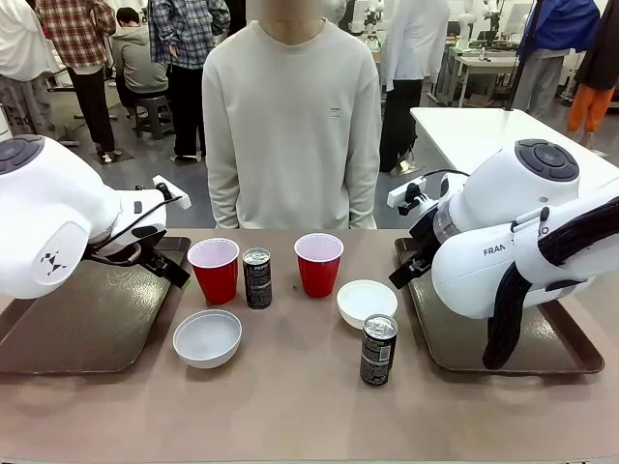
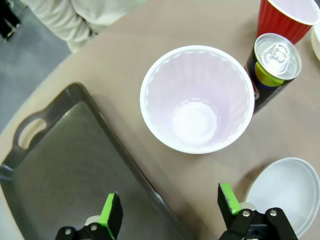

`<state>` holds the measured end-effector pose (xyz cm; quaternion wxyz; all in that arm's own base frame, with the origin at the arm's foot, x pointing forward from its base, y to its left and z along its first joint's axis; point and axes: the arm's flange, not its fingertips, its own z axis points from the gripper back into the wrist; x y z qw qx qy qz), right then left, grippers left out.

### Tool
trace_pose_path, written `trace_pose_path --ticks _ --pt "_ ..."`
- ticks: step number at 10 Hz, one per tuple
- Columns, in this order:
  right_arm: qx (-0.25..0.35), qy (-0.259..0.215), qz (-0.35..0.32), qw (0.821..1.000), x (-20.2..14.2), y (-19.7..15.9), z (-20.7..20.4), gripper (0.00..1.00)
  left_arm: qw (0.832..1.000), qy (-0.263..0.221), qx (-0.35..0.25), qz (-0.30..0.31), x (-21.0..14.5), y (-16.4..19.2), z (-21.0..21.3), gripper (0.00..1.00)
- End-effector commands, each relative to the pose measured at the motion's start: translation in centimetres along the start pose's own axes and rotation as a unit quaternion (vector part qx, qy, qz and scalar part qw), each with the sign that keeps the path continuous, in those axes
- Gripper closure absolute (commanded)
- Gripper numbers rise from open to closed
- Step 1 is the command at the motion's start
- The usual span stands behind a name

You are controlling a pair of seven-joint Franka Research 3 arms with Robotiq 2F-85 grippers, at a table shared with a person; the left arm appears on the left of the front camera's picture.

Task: Prepare tableware on both trays.
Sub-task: Pick up a Picnic Bowl from the table and place it on a Handle tray.

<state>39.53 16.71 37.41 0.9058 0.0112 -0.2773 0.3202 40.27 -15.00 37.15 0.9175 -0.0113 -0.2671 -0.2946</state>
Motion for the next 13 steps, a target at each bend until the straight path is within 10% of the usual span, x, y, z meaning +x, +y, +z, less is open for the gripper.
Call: trace_pose_path --ticks 1,6,10,13 --pt "0.000 0.000 0.000 1.000 0.0 0.0 0.0 0.00 1.000 0.000 0.000 0.000 0.0 0.0 0.0 0.00" --pt "0.000 0.000 0.000 1.000 0.0 0.0 0.0 0.00 1.000 0.000 0.000 0.000 0.0 0.0 0.0 0.00" --pt "-0.053 -0.010 0.013 0.998 -2.3 2.1 11.7 0.00 0.997 0.057 -0.037 -0.026 -2.4 -0.2 6.7 0.00" --pt "-0.013 0.095 -0.058 0.994 -10.4 2.1 16.0 0.00 0.984 0.143 -0.091 -0.055 -7.6 -2.3 11.4 0.00"
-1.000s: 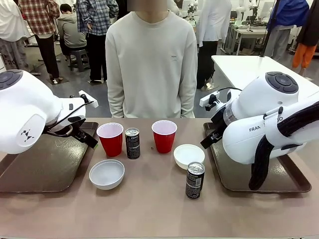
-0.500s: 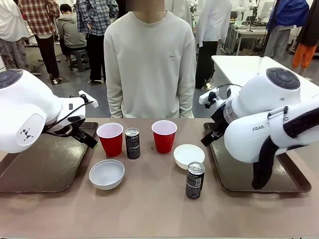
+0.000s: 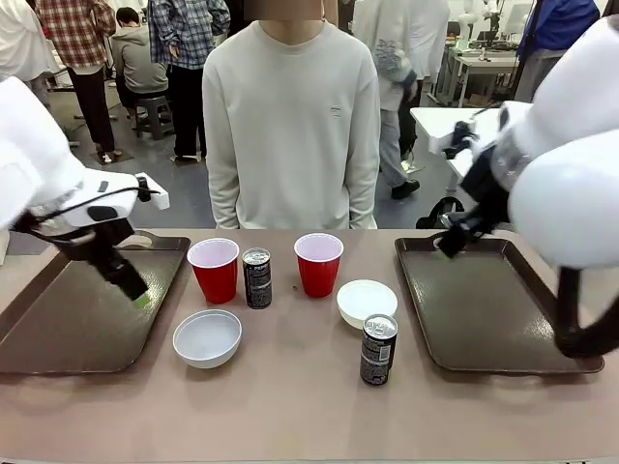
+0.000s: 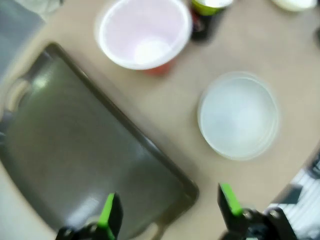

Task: Prepare tableware on both trays.
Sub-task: Pick up a Picnic Bowl from the table and place it on a Handle tray.

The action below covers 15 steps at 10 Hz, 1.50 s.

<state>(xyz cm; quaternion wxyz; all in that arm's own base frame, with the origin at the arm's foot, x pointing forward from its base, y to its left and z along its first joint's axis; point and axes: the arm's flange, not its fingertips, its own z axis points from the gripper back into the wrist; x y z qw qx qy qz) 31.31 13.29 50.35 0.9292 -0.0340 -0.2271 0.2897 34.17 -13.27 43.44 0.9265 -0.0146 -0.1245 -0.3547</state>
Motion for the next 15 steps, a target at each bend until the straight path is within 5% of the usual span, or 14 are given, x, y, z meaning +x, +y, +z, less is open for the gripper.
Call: trace_pose_path --ticks 1,3,4,7,8,10,12,15 --pt "0.051 0.074 -0.062 0.994 -13.2 2.2 -1.7 0.00 0.999 0.012 -0.052 -0.003 -7.8 -3.0 1.9 0.00" --pt "0.022 0.063 -0.086 0.994 -16.2 2.7 -2.4 0.00 0.998 -0.051 -0.016 0.045 -9.6 -3.7 2.9 0.00" --pt "0.041 0.082 -0.046 0.995 -3.9 -0.4 2.1 0.00 0.999 0.020 -0.041 0.001 -2.3 -1.4 3.8 0.00" --pt "0.040 0.089 -0.059 0.993 -4.8 -0.5 3.2 0.00 0.999 0.003 -0.040 0.013 -2.9 -1.6 5.7 0.00" --pt "0.105 0.097 -0.089 0.986 -5.1 -2.1 2.3 0.00 0.995 -0.008 -0.093 0.019 -3.3 0.1 6.1 0.00" --pt "0.232 0.048 -0.189 0.953 -8.6 -7.4 2.4 0.00 0.976 -0.061 -0.205 0.040 -5.6 3.9 7.6 0.00" --pt "0.324 -0.008 -0.281 0.903 -12.7 -12.2 2.1 0.00 0.923 -0.100 -0.366 0.058 -7.3 9.3 7.8 0.00" --pt "0.389 -0.098 -0.319 0.859 -17.5 -16.0 4.6 0.00 0.890 -0.129 -0.425 0.104 -10.7 13.9 7.4 0.00"
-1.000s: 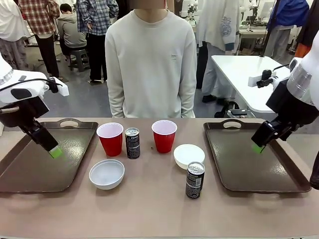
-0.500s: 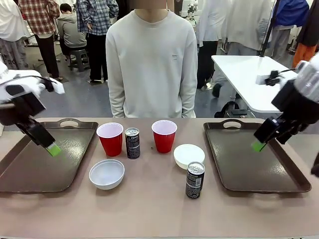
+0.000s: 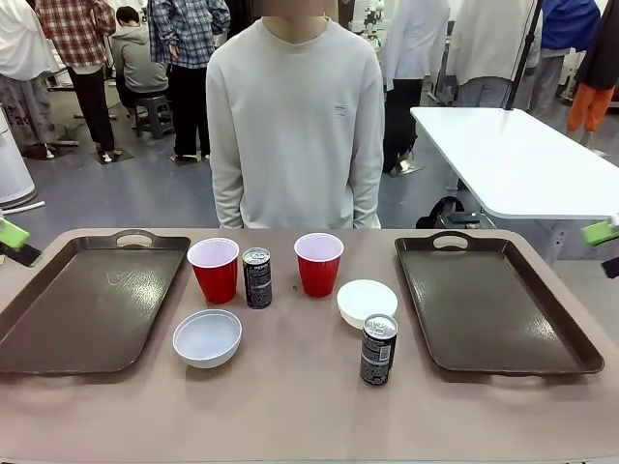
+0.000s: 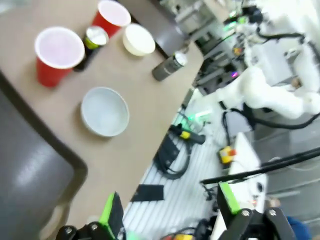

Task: Prepare tableware on both trays.
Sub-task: Pick up a Picnic Bowl from the table and place it on a Handle tray.

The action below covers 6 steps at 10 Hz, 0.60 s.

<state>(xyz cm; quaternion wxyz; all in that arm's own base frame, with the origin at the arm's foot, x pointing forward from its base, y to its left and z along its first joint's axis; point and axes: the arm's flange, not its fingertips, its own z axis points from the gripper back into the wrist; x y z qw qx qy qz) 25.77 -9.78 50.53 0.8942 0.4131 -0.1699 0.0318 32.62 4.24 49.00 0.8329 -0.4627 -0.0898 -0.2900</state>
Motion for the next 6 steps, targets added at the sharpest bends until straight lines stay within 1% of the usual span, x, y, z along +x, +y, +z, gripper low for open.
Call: trace_pose_path --ticks 1,4,6 --pt "0.038 -0.013 0.011 0.999 -1.0 -0.6 1.2 0.00 0.999 -0.002 -0.006 0.040 0.3 2.1 1.6 0.00" --pt "0.050 -0.006 -0.011 0.999 -1.2 -2.3 2.1 0.00 0.994 -0.034 0.017 0.105 -1.6 3.7 3.4 0.00" --pt "0.065 0.027 -0.015 0.997 -1.2 -3.7 2.4 0.00 0.989 -0.063 0.030 0.127 -2.9 4.4 4.5 0.00"
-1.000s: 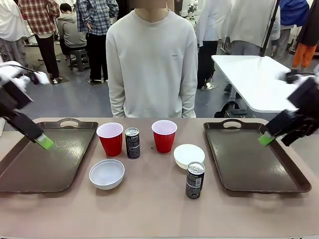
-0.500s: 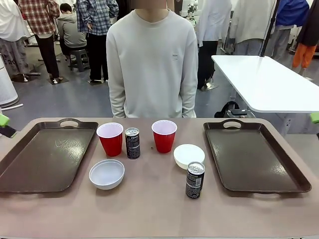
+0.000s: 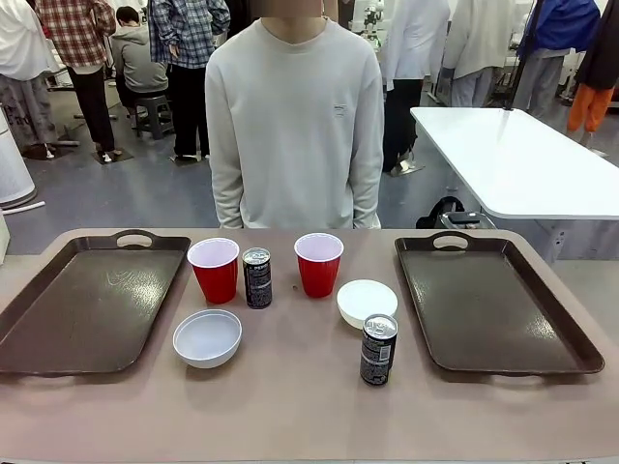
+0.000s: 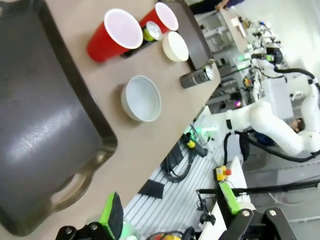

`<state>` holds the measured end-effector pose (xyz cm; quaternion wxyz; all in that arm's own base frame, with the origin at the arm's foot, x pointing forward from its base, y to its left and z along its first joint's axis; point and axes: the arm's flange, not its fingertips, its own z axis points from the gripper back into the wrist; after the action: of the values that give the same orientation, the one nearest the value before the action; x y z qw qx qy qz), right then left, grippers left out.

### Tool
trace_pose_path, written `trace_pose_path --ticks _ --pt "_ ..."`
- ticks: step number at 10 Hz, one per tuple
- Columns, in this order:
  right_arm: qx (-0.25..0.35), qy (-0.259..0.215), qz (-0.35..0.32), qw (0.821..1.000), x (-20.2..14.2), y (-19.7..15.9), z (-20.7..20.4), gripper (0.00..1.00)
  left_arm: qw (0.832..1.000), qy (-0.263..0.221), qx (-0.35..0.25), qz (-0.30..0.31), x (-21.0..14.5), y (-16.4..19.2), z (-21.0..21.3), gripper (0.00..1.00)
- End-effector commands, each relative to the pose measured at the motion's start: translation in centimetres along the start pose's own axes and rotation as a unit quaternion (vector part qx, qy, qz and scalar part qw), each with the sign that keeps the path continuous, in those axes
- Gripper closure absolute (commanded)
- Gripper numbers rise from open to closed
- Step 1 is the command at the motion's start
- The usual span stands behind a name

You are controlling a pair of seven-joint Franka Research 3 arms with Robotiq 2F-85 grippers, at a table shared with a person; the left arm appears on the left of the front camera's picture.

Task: Prepare tableware on both trays.
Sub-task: Pick up a Picnic Bowl from the table and place it on a Handle tray.

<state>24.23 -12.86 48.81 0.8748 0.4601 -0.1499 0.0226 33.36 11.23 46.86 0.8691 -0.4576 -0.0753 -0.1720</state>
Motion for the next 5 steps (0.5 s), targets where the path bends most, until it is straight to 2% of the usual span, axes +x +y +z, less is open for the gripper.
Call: trace_pose_path --ticks 1,3,4,5 --pt "0.013 0.030 0.009 0.999 0.6 -0.5 0.5 0.00 0.999 -0.035 0.009 0.018 -0.2 -0.4 0.3 0.00" --pt "-0.003 0.038 0.016 0.999 0.9 0.3 -0.1 0.00 0.996 -0.059 0.052 0.034 -0.2 -0.6 -0.1 0.00" --pt "-0.031 0.037 0.029 0.998 1.0 1.3 -0.7 0.00 0.994 -0.066 0.085 0.026 -0.4 -1.5 -0.6 0.00" --pt "0.002 0.036 0.003 0.999 0.5 -0.2 -0.3 0.00 0.999 -0.034 0.029 0.018 -0.5 0.3 1.3 0.00"
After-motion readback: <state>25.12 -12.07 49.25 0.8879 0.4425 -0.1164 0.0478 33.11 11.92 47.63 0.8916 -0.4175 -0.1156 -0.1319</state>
